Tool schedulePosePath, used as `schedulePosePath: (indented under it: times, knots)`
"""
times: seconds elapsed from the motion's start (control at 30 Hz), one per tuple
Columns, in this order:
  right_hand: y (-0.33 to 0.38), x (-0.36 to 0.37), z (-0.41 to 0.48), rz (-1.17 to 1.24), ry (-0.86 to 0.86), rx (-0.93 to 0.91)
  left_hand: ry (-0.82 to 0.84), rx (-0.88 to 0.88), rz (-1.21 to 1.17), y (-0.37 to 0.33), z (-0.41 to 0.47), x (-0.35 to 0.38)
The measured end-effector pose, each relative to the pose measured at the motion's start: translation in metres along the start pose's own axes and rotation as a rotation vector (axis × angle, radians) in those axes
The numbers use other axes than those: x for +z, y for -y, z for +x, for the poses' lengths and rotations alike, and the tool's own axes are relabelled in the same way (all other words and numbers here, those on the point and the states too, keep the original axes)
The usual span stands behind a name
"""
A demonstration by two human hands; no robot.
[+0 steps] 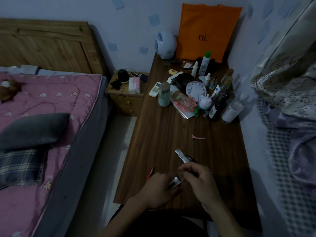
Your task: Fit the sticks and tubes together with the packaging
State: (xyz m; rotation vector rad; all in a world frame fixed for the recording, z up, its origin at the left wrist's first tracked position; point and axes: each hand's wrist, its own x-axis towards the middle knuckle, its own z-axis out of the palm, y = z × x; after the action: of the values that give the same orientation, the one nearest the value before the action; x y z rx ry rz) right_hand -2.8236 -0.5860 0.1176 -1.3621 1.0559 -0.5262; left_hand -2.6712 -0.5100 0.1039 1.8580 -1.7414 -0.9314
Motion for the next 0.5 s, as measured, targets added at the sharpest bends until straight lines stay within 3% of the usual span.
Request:
schedulePosePath:
  times: [0.2,0.5]
  knots:
    - [0.0029,-0.0055,0.0003,0.073,0.081,0.009,0.018,-0.033,0.002,0.0018,0.0014,0.0024]
    - [-0.0037,-0.0037,0.001,0.079,0.07,0.016,0.061,-0.098,-0.164,-0.0015,0.0032,0.0023]
